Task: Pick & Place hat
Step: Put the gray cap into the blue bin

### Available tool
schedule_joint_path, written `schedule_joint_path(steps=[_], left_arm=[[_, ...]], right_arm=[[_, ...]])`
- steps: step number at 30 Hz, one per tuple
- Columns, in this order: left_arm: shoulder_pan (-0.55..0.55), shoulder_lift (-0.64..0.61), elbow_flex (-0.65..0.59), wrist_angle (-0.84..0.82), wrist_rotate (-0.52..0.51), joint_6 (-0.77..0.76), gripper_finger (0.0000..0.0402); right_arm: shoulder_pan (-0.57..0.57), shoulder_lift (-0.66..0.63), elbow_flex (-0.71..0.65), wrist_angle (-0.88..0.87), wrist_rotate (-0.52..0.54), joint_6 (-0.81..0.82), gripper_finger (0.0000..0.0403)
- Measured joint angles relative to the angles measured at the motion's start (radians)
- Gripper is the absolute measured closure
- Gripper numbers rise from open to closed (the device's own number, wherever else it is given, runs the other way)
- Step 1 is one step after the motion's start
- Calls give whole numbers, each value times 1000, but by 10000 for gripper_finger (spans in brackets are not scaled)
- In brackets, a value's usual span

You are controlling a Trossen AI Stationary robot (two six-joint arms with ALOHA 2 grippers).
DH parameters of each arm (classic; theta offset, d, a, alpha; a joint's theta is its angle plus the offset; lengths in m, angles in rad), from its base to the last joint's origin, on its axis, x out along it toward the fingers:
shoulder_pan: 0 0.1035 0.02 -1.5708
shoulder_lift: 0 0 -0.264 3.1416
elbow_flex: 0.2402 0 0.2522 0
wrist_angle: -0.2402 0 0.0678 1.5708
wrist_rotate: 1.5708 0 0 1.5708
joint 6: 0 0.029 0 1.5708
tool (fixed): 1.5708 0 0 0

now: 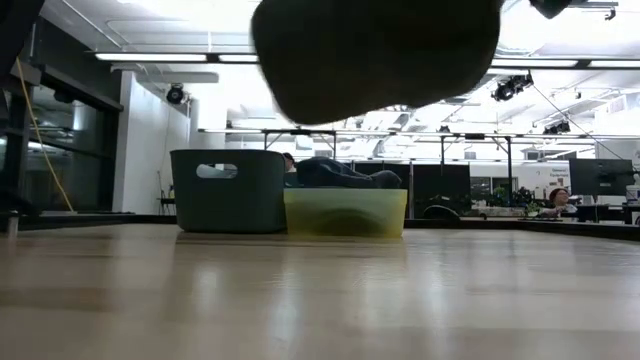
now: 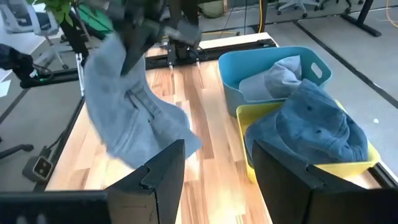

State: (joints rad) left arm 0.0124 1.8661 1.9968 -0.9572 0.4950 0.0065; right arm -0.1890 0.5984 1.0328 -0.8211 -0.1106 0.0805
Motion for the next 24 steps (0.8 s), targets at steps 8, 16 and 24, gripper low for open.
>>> schedule_joint_path(steps=[8,16,24], left_arm=[[111,-1,0,227,208,-40,393],[218,-1,0,402,363,-107,393],[223,-1,-3,432,385,-117,393]], right_arm=[[0,-39,0,-72,-34,-14,221],[0,1,0,30,-137,22,221],[0,84,0,167,-194,-7,221]])
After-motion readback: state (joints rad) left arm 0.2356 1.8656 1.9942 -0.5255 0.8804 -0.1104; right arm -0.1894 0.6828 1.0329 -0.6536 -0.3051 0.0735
